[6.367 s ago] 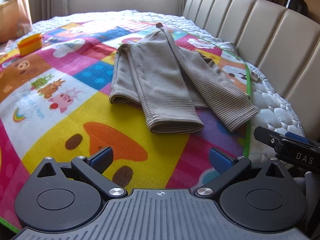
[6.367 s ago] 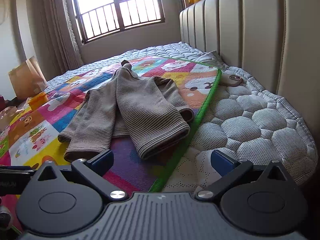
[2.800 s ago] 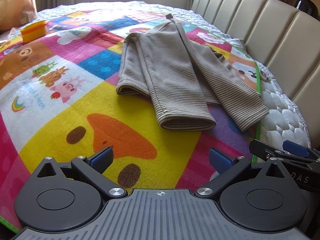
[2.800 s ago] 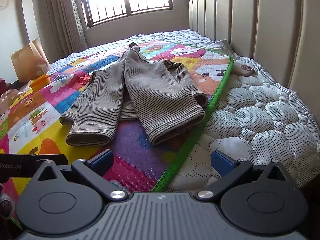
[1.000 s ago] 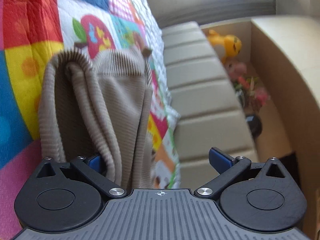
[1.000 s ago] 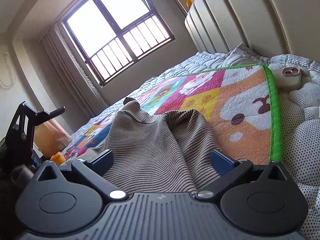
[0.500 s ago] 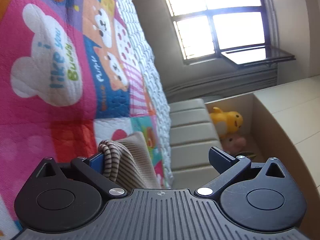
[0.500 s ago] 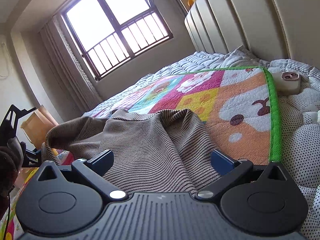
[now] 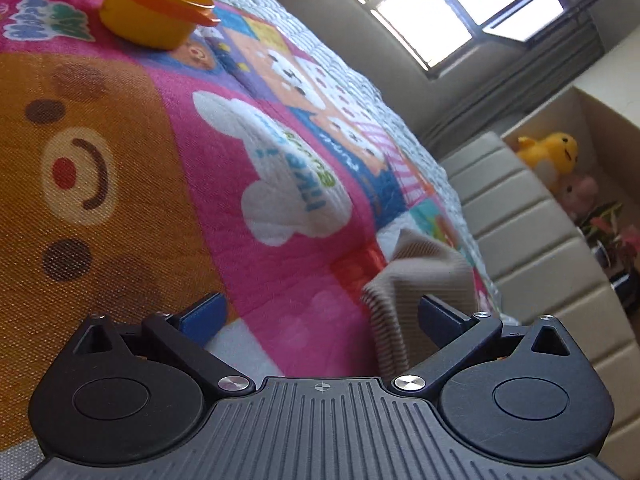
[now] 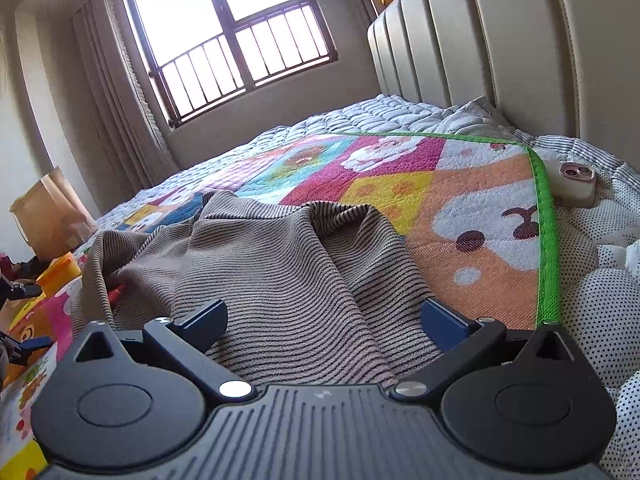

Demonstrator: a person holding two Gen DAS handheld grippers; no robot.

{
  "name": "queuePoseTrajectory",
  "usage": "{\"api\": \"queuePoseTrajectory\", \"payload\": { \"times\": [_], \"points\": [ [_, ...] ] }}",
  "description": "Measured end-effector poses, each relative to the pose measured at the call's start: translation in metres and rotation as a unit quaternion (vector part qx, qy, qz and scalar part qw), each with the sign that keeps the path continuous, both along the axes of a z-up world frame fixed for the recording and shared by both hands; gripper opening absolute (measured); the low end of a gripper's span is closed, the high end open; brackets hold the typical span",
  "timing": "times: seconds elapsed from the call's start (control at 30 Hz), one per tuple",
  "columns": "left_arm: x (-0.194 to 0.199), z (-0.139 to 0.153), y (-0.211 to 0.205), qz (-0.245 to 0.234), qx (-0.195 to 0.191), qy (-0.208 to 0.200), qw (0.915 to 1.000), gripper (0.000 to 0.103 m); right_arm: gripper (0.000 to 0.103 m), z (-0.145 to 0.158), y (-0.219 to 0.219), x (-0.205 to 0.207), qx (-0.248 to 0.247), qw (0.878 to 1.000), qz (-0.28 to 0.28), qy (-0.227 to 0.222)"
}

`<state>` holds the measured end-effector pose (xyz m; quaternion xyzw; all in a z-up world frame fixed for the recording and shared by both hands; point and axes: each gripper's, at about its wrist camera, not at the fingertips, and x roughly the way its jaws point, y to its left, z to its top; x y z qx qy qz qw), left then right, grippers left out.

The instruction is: Fold clothes

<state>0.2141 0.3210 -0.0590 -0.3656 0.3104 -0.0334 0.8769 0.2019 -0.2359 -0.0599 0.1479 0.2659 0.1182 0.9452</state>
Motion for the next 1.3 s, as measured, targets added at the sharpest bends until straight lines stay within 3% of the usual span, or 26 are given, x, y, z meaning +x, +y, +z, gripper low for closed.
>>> {"api": "queuePoseTrajectory", "payload": {
  "times": [0.13, 0.27, 0.37, 0.43, 0.5, 0.6, 0.73, 0.97, 1.03, 1.07, 1.1, 1.17, 1.3],
  "points": [
    [-0.004, -0.004, -0.021, -0.014, 0.067, -0.008, 0.9976, 0.103, 0.103, 0.000, 0.000, 0.002, 0.000, 1.000, 0.001, 0.009],
    [0.000, 0.008, -0.054, -0.050, 0.157, 0.022, 0.9861, 0.103, 0.103, 0.000, -0.004, 0.004, 0.009, 1.000, 0.002, 0.017],
    [-0.007, 0.016, -0.072, -0.081, 0.156, 0.021, 0.9841, 0.103, 0.103, 0.003, -0.009, 0.009, 0.024, 0.999, 0.009, 0.038],
    [-0.016, 0.024, -0.088, -0.105, 0.151, -0.009, 0.9828, 0.103, 0.103, 0.006, -0.012, 0.015, 0.028, 0.998, 0.021, 0.057],
    [-0.024, 0.034, -0.112, -0.120, 0.176, -0.048, 0.9759, 0.103, 0.103, 0.011, -0.012, 0.020, 0.016, 0.996, 0.042, 0.076],
    [-0.026, 0.049, -0.160, -0.160, 0.232, -0.109, 0.9533, 0.103, 0.103, 0.023, 0.000, 0.016, -0.045, 0.995, 0.052, 0.078],
    [-0.001, 0.052, -0.224, -0.204, 0.347, -0.149, 0.9032, 0.103, 0.103, 0.045, 0.037, -0.002, -0.150, 0.988, 0.039, 0.015],
    [0.048, 0.022, -0.217, -0.196, 0.310, -0.141, 0.9195, 0.103, 0.103, 0.054, 0.117, 0.008, -0.305, 0.947, 0.091, -0.039],
    [0.046, 0.016, -0.205, -0.205, 0.290, -0.135, 0.9249, 0.103, 0.101, 0.045, 0.129, 0.021, -0.330, 0.936, 0.117, -0.020],
    [0.046, 0.014, -0.198, -0.209, 0.278, -0.134, 0.9281, 0.103, 0.096, 0.040, 0.133, 0.025, -0.346, 0.929, 0.128, -0.016],
    [0.046, 0.014, -0.193, -0.211, 0.269, -0.132, 0.9302, 0.103, 0.094, 0.037, 0.137, 0.029, -0.374, 0.917, 0.138, -0.018],
    [0.046, 0.016, -0.190, -0.204, 0.276, -0.133, 0.9298, 0.103, 0.094, 0.036, 0.136, 0.034, -0.419, 0.895, 0.149, -0.033],
    [0.047, 0.019, -0.186, -0.196, 0.285, -0.129, 0.9293, 0.103, 0.096, 0.047, 0.117, 0.051, -0.480, 0.865, 0.136, -0.056]
  ]
}}
